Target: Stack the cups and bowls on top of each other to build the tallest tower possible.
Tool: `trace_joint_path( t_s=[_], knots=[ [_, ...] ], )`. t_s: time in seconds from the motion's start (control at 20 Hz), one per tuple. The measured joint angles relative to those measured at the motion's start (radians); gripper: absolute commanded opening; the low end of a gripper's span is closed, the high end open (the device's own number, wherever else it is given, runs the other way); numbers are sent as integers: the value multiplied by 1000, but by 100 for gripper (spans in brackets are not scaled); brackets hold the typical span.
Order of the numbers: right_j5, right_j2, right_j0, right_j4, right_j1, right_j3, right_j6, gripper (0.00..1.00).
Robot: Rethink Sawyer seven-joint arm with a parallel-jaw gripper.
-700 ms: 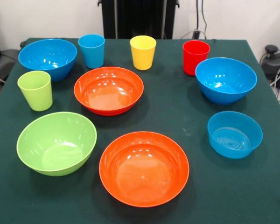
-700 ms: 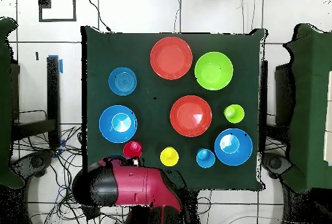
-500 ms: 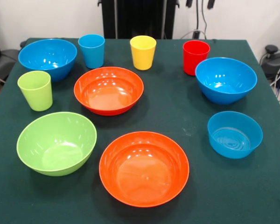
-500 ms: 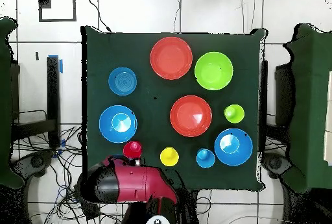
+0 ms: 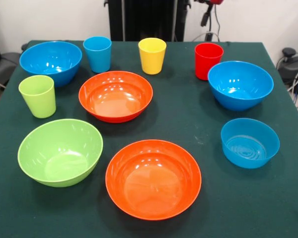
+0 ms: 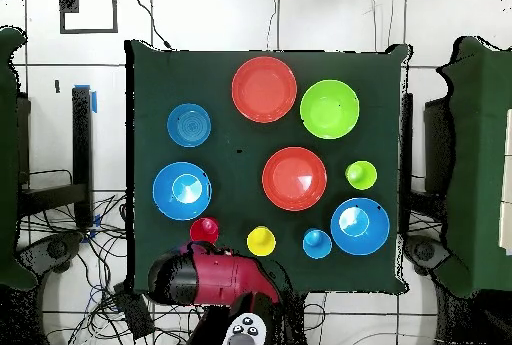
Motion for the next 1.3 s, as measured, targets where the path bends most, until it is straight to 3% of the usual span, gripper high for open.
trace_joint_path(
  t_s=[0.55,0.95,1.3],
  knots=[
    [18,-216,159,10,51,-143,25,100],
    [27,-275,181,42,105,-207,85,100],
    [27,-271,151,53,125,-210,96,100]
  ],
)
